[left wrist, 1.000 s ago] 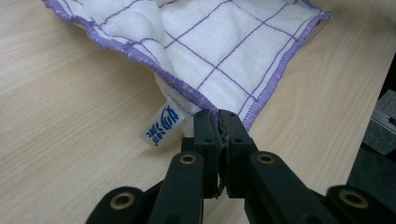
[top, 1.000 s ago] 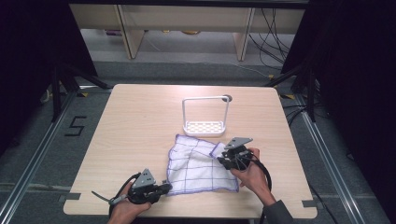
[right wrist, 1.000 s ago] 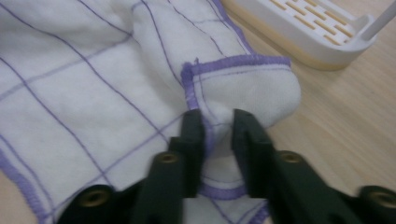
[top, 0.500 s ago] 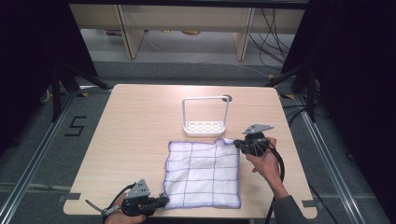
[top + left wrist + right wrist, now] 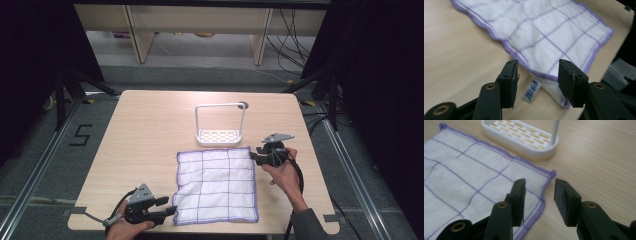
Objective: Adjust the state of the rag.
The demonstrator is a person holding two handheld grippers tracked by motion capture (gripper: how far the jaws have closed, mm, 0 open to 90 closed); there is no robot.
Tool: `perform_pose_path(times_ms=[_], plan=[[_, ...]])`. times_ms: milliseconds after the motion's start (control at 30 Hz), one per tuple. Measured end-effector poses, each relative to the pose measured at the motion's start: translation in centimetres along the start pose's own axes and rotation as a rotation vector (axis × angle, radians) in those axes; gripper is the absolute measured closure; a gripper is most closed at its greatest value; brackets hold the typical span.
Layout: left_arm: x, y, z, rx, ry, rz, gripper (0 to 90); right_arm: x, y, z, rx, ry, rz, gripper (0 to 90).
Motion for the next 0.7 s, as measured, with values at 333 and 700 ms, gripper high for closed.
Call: perform_pose_path(times_ms=[333,700], plan=[[4.0,-4.9,6.5,-0.102,-0.139,-0.046,41.5,1.6,0.0,-1.2,0.012,0.023,0.018,49.6],[8.6,-7.4,10.5,-0.092,-0.175,0.056,38.4,3.2,-1.0,-2.9,0.059,0.03,0.033,47.9]])
Point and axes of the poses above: each handheld gripper's, and its own axes: x roughly forward along the jaws, y roughly out of its underside, z roughly to its left, the point moved 1 cm from there along x, roughly forward along the jaws, and after that the axes turned 6 degrees about x, right-handed, at the moved point
